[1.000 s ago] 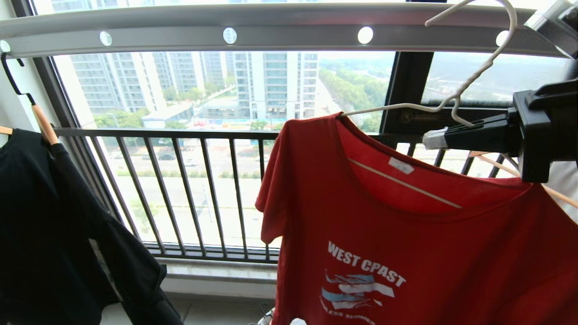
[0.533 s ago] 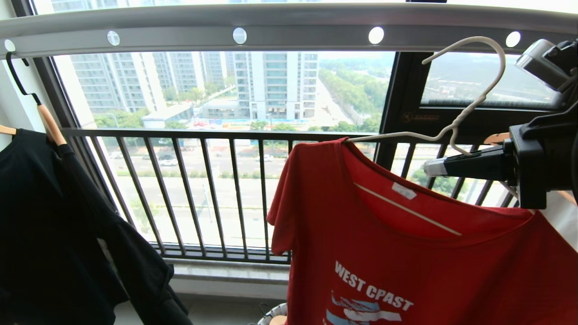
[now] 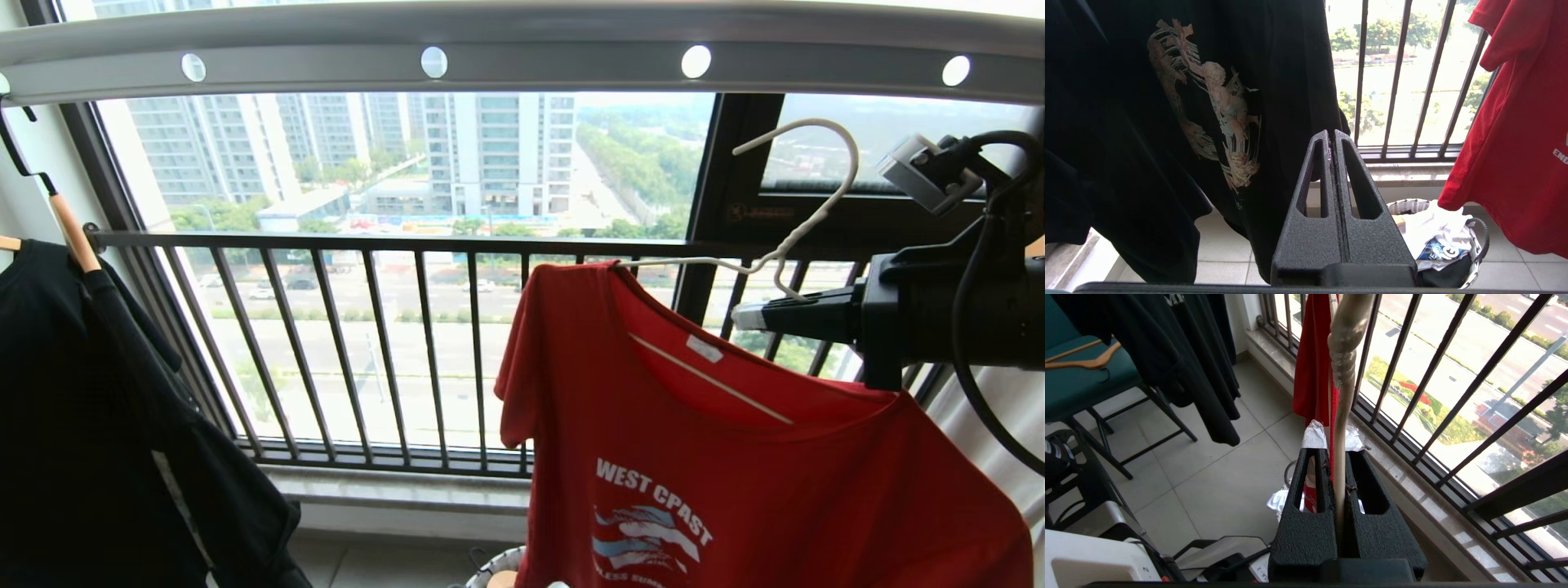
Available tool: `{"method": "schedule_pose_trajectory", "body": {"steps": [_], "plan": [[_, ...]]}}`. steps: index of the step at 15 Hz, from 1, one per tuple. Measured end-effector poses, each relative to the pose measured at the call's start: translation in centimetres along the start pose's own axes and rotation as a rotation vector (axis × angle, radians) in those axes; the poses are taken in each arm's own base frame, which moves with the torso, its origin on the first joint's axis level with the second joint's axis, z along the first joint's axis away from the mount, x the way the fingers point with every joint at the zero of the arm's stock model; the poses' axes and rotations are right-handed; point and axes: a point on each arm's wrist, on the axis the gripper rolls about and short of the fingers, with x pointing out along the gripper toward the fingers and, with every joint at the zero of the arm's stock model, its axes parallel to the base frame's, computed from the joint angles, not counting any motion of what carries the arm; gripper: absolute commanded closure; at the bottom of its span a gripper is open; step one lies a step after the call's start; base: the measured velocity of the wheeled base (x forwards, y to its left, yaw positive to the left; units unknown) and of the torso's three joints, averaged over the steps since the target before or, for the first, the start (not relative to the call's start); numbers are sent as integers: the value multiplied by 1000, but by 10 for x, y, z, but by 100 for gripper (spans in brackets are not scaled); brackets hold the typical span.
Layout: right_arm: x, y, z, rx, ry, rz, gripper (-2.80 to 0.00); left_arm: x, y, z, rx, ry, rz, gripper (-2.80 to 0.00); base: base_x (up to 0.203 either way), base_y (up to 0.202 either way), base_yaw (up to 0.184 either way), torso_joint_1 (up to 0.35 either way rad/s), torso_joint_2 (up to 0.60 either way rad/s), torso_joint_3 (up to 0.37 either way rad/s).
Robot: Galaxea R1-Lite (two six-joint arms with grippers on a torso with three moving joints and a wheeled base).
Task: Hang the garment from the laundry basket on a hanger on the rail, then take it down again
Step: Take the clothes off the clothes rack
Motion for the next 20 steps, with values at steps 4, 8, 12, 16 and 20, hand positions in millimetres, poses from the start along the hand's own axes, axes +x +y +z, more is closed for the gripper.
{"method": "schedule_pose_trajectory", "body": {"steps": [4, 8, 12, 16, 20], "plan": [[4, -3, -8, 11, 20, -27, 0, 0, 0, 0, 0, 0, 1, 0, 0, 0, 0, 0, 0, 0], [7, -4, -10, 10, 27, -21, 0, 0, 0, 0, 0, 0, 1, 0, 0, 0, 0, 0, 0, 0], [15, -7, -13, 22, 49, -13, 0, 0, 0, 0, 8, 5, 2, 0, 0, 0, 0, 0, 0, 0], [24, -11, -18, 35, 76, -8, 0, -2, 0, 29, 18, -21, -37, 0, 0, 0, 0, 0, 0, 0], [29, -13, -20, 43, 86, -5, 0, 19, 1, 113, -4, -14, -211, 0, 0, 0, 0, 0, 0, 0]]}}
